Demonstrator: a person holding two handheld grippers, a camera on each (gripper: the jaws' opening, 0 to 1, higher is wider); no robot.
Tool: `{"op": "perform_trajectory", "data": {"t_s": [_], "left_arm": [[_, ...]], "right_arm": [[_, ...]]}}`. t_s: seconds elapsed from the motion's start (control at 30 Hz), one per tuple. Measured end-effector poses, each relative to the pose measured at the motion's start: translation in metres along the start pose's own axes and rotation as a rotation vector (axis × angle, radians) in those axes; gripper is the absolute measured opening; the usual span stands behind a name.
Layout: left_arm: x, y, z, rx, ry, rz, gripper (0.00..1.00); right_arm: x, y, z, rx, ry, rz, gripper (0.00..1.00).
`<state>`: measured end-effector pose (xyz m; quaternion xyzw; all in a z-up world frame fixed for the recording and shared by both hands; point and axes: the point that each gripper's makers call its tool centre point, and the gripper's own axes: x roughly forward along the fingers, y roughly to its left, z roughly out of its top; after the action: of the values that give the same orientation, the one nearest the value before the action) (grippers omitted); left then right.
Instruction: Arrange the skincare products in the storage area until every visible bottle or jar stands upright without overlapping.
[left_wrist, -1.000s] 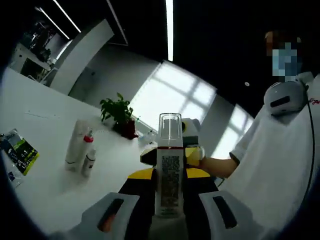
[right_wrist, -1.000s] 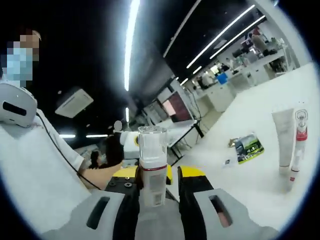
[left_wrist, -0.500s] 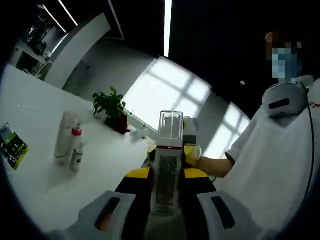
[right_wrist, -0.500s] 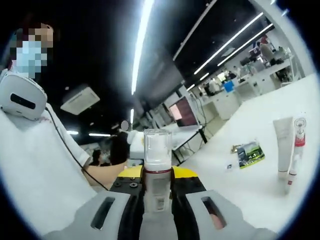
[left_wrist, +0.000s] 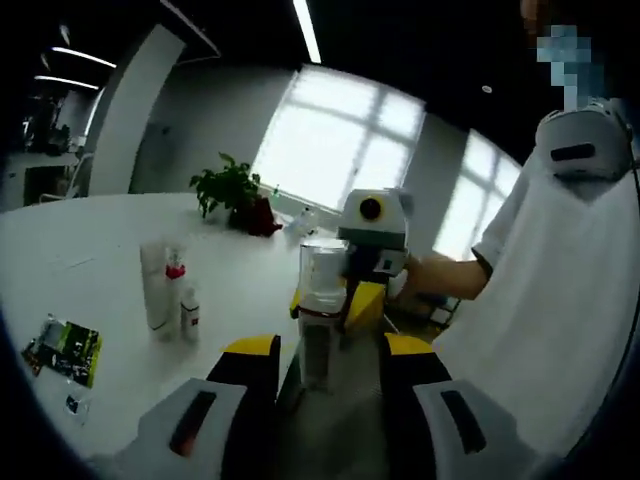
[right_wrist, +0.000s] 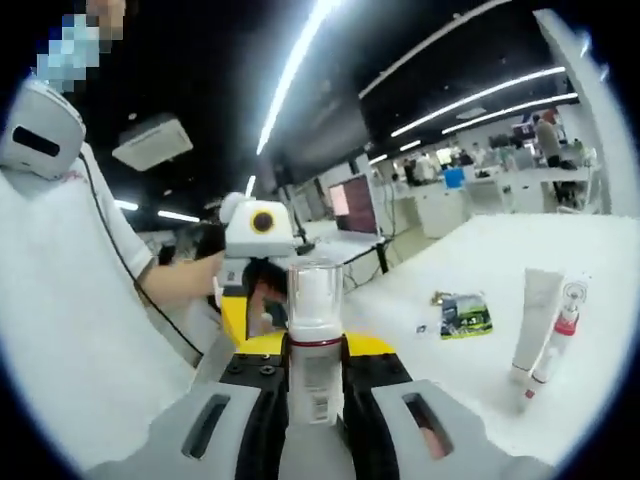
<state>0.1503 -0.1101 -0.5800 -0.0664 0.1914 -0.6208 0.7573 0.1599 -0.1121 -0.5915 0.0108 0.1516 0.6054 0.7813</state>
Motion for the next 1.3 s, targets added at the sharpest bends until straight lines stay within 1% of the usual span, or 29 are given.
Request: {"op": "perform_trajectory", "data": {"t_s": [0.03, 0.13, 0.17, 0.27, 0.33, 0.43, 0.6, 0.73, 0.87, 0.97, 1.07, 1.1, 1.17, 1.3], "left_arm": [[-0.002, 0.000, 0.002, 0.019, 0.010, 0.004, 0.37], [-0.003, -0.002, 0.008, 0.061, 0.025, 0.014, 0.37], [-0.003, -0.002, 0.010, 0.092, 0.040, 0.026, 0.37], [0.000, -0.007, 0.010, 0.161, 0.098, 0.035, 0.37], [0.000, -0.005, 0.009, 0.215, 0.147, 0.055, 0.37], [0.002, -0.003, 0.009, 0.257, 0.182, 0.064, 0.36], [0.008, 0.001, -0.001, 0.334, 0.266, 0.086, 0.31], [0.013, 0.000, -0.003, 0.354, 0.288, 0.079, 0.25], [0.017, 0.003, -0.005, 0.352, 0.288, 0.080, 0.25], [0.021, 0.003, -0.006, 0.344, 0.297, 0.083, 0.24], [0.026, 0.001, -0.007, 0.368, 0.322, 0.079, 0.24], [0.027, 0.002, -0.009, 0.381, 0.342, 0.080, 0.24], [0.030, 0.005, -0.011, 0.391, 0.369, 0.079, 0.24], [0.039, 0.008, -0.009, 0.393, 0.398, 0.078, 0.24]], "right_arm": [[0.002, 0.001, -0.004, -0.031, 0.030, 0.005, 0.19], [0.006, 0.008, -0.006, -0.056, 0.039, 0.031, 0.19], [0.007, 0.009, -0.007, -0.071, 0.047, 0.032, 0.19], [0.010, 0.009, -0.014, -0.130, 0.086, 0.030, 0.19], [0.012, 0.011, -0.018, -0.159, 0.104, 0.041, 0.19], [0.013, 0.011, -0.023, -0.193, 0.126, 0.044, 0.19], [0.012, 0.010, -0.027, -0.206, 0.145, 0.047, 0.19], [0.010, 0.008, -0.031, -0.218, 0.162, 0.043, 0.19], [0.007, 0.004, -0.035, -0.203, 0.161, 0.036, 0.19], [0.005, 0.001, -0.037, -0.221, 0.174, 0.028, 0.19], [0.005, -0.002, -0.041, -0.234, 0.189, 0.025, 0.19], [0.005, -0.003, -0.042, -0.234, 0.191, 0.025, 0.20], [0.006, -0.005, -0.045, -0.210, 0.195, 0.019, 0.20], [0.005, -0.014, -0.048, -0.185, 0.198, -0.008, 0.20]]}}
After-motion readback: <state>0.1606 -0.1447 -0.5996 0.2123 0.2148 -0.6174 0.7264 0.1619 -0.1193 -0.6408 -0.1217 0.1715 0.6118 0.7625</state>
